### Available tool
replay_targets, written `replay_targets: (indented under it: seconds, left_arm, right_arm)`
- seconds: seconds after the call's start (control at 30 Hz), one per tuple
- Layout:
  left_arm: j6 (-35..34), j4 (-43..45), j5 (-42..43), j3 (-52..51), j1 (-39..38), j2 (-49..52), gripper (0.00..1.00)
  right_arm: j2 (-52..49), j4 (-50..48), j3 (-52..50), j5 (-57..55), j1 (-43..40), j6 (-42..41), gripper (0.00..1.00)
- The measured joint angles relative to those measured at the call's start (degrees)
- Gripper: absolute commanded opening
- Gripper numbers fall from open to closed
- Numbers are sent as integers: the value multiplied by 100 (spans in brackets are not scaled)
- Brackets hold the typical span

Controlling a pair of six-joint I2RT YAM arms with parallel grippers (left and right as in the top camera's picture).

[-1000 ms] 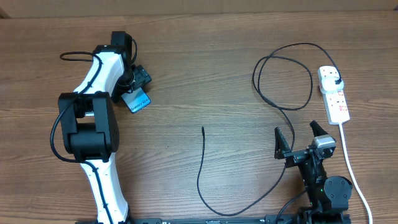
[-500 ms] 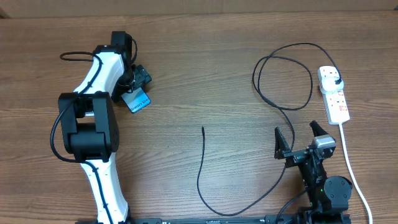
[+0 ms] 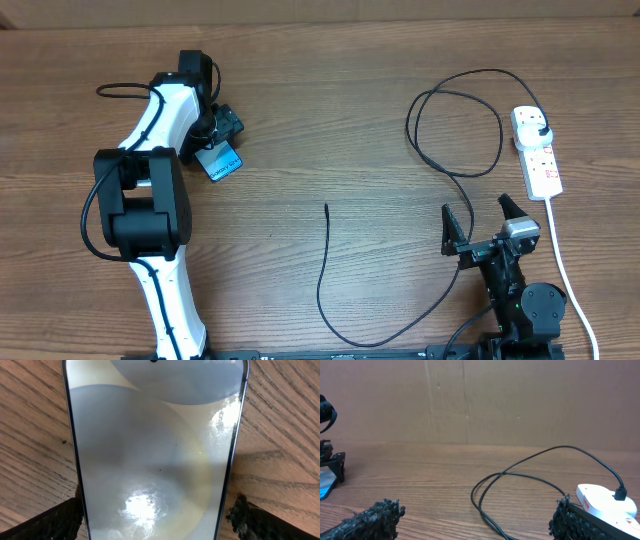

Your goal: Plug charger to phone and switch on socket

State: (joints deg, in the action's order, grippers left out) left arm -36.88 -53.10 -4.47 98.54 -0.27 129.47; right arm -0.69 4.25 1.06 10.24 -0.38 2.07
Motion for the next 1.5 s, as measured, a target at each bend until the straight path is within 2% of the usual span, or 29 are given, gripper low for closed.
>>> replay_targets:
  seconds: [0.7,1.17,1.5]
  left_arm:
    - [4,-24,57,0,28,0,100]
    - [2,-501,350,7,306,-4,100]
    - [2,-481,376,7,332,-4,100]
  right_arm:
    - [0,0,0,0,-2,0,100]
    - [0,0,0,0,0,2,100]
    - [0,0,0,2,0,0,100]
